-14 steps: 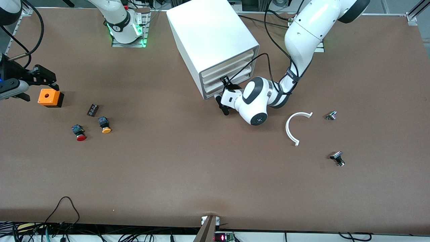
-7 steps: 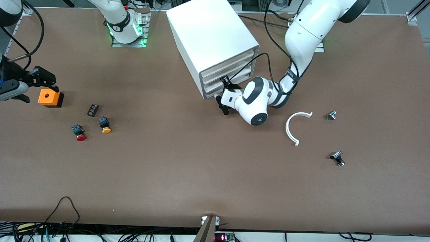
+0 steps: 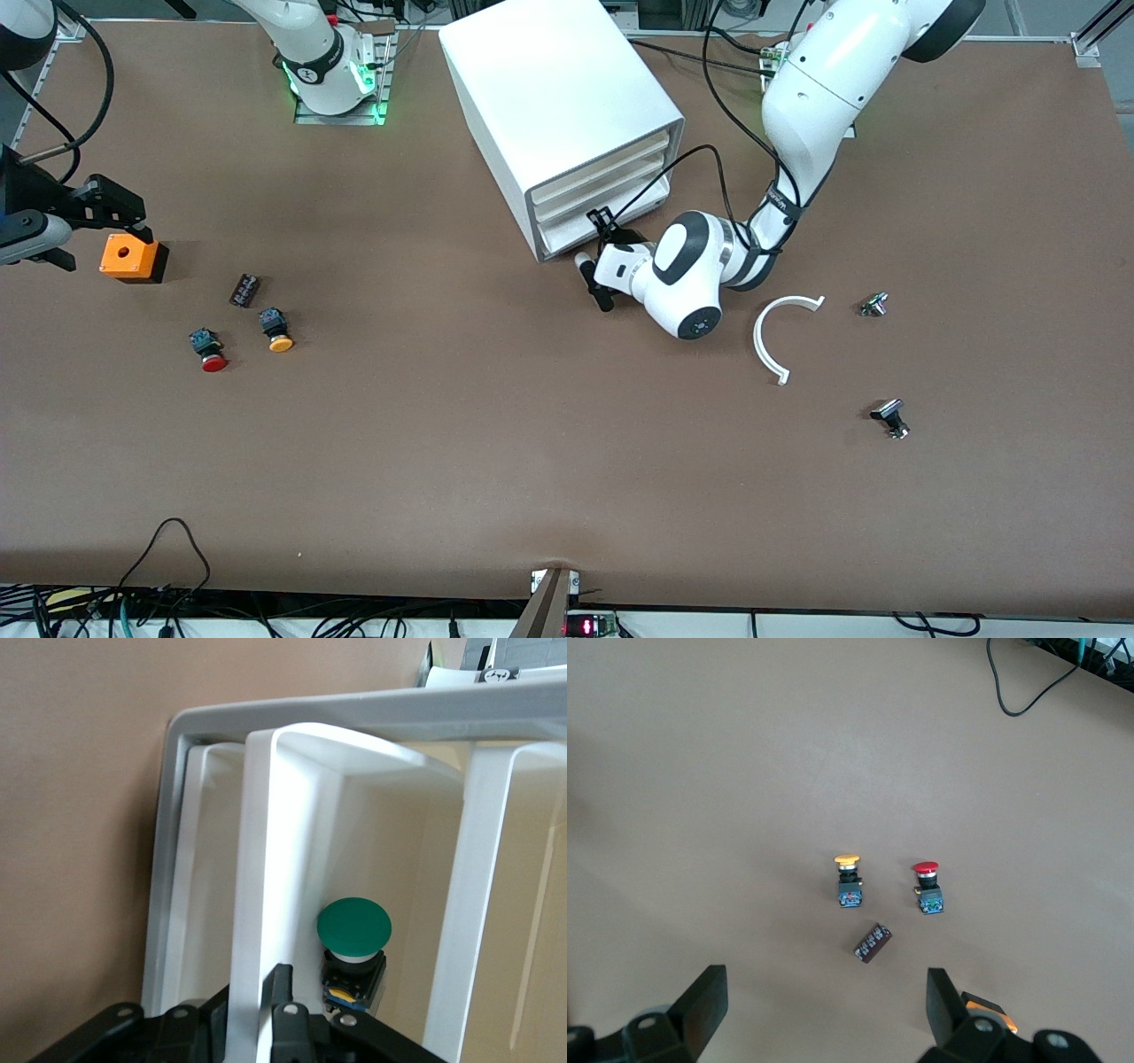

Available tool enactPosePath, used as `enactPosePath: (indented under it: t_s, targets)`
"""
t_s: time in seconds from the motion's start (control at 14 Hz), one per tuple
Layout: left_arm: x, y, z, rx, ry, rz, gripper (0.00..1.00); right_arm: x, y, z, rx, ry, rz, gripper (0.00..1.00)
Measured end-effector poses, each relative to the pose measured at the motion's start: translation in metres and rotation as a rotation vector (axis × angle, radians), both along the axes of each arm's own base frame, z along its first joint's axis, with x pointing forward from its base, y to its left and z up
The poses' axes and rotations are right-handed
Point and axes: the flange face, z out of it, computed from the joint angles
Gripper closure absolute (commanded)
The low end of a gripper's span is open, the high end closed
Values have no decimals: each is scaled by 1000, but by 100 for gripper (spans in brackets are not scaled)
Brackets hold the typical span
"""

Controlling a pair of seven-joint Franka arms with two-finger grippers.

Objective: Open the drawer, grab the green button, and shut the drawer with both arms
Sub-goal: 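Pull the drawer open with the left gripper, then pull the drawer further open while the right gripper reaches toward the cabinet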

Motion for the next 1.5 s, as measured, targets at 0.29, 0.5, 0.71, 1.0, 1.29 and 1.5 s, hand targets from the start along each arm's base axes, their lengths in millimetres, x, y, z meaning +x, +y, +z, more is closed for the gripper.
enactPosePath:
  t_s: [0.29, 0.5, 0.71, 1.0, 1.29, 1.5]
  targets:
    - [17, 14, 1, -12, -15, 24, 100, 1, -2, 1, -1, -12, -5, 1]
    - [30, 24, 1, -10, -22, 36, 100, 2, -2, -1, -1, -9, -4, 1]
    - [40, 30, 4, -7, -37, 46, 100, 5, -2, -6, -2, -3, -4, 1]
    - [54, 43, 6, -4, -52, 69, 100, 9, -1, -13, -3, 8, -4, 1]
    - [70, 57, 4, -10, -57, 92, 100, 13, 5, -21, -4, 19, 6, 1]
    - [77, 60, 3, -16, -60, 100, 100, 15, 23, -28, -5, 33, 37, 1]
